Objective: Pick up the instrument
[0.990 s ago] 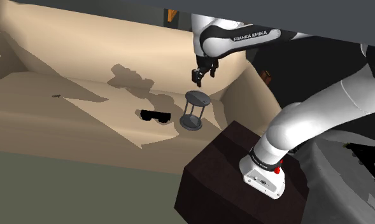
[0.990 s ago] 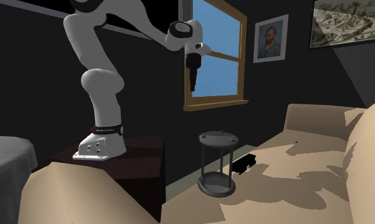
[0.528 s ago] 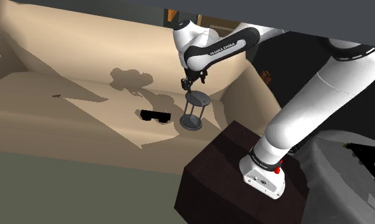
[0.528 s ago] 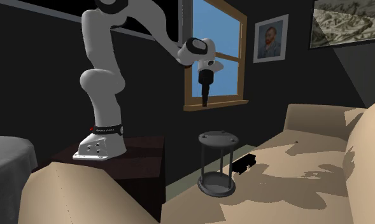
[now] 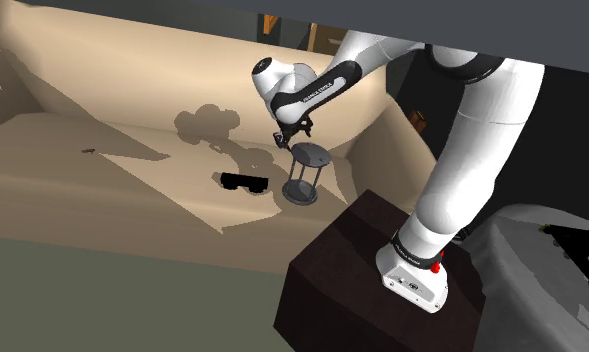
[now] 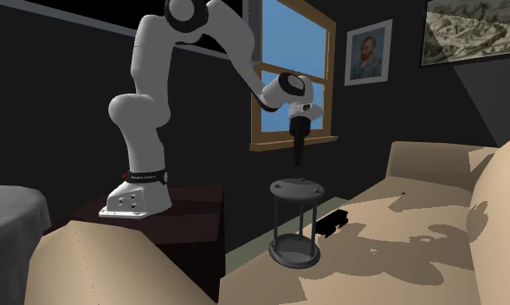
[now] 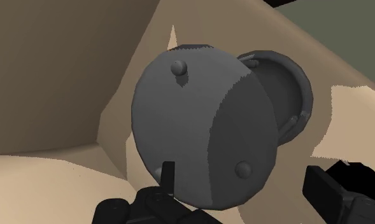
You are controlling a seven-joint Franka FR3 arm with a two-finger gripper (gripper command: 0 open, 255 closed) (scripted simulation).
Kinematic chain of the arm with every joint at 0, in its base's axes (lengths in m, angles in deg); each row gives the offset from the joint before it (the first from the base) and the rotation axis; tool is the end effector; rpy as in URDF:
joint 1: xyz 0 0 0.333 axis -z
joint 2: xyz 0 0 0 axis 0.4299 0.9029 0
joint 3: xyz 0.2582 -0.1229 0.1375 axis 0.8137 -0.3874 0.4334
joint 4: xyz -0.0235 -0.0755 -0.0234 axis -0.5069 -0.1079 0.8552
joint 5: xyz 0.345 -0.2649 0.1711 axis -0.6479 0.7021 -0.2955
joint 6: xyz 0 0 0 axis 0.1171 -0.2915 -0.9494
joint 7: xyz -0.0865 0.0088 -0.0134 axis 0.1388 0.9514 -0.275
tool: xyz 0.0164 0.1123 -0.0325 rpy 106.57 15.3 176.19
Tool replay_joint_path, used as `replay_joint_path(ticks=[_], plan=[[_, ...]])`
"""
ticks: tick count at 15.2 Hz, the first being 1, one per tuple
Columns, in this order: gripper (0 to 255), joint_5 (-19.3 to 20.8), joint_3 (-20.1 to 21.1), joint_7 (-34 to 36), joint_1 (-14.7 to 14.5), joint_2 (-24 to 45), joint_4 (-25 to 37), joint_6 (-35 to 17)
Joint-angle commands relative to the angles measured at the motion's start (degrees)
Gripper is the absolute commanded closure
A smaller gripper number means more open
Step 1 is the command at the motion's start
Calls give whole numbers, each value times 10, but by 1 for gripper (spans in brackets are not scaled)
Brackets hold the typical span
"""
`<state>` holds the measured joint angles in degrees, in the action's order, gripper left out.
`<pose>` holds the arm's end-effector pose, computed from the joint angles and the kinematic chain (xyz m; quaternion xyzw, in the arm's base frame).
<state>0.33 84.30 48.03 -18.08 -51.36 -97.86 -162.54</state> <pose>0.5991 0.0169 0.2413 0.9538 -0.1434 -0.0551 0.2582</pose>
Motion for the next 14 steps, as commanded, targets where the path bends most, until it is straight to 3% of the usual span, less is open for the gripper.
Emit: replay_joint_path(ticks=[1,10,11,14], plan=[[0,18,-6,20,-4,41,29,2],[0,39,-13,49,-6,82,24,-35],[255,39,-14,48,-6,83,27,-34],[255,39,-14,48,-6,83,26,-34]])
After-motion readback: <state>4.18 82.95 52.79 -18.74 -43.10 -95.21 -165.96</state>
